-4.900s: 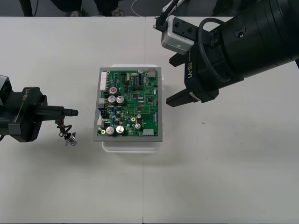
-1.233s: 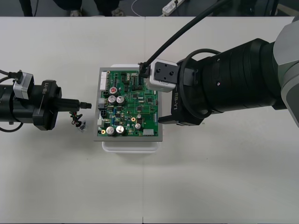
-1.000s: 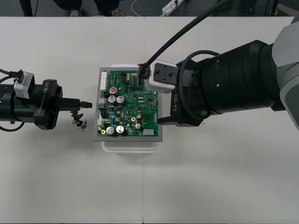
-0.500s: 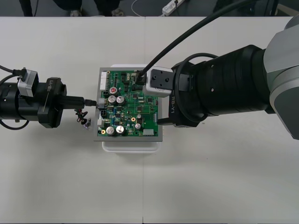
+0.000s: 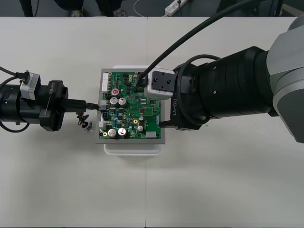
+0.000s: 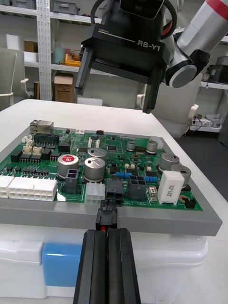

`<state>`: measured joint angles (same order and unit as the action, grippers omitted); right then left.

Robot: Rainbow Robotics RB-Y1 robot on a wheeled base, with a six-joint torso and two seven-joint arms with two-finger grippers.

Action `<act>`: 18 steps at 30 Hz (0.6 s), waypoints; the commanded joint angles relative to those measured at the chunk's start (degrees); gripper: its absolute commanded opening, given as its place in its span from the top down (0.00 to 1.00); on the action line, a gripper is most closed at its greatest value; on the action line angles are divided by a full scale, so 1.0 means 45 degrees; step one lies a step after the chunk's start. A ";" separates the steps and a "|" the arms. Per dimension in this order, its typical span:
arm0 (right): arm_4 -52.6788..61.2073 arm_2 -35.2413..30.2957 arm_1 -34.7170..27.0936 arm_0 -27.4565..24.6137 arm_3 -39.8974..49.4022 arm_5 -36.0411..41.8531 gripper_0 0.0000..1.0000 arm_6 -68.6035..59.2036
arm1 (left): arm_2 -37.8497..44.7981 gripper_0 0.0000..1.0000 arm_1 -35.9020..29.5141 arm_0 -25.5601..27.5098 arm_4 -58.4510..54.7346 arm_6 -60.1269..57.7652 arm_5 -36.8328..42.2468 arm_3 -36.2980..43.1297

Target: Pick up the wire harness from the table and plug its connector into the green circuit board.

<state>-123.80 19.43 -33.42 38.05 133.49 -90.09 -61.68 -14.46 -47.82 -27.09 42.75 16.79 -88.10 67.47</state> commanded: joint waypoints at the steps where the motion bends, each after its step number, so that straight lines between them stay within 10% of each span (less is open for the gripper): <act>1: -0.0164 0.0155 0.0180 -0.0097 0.0375 0.0021 0.06 0.0290 | -0.0087 1.00 0.0178 -0.0523 0.0012 0.0937 -0.0423 0.0201; 18: -0.0125 0.0155 0.0180 -0.0097 0.0355 0.0021 0.06 0.0309 | -0.0087 1.00 0.0178 -0.0523 -0.0203 0.1054 -0.0423 0.0201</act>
<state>-123.99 19.43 -33.37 37.92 133.49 -90.09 -61.68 -14.46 -47.82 -27.09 42.67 16.83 -88.10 67.47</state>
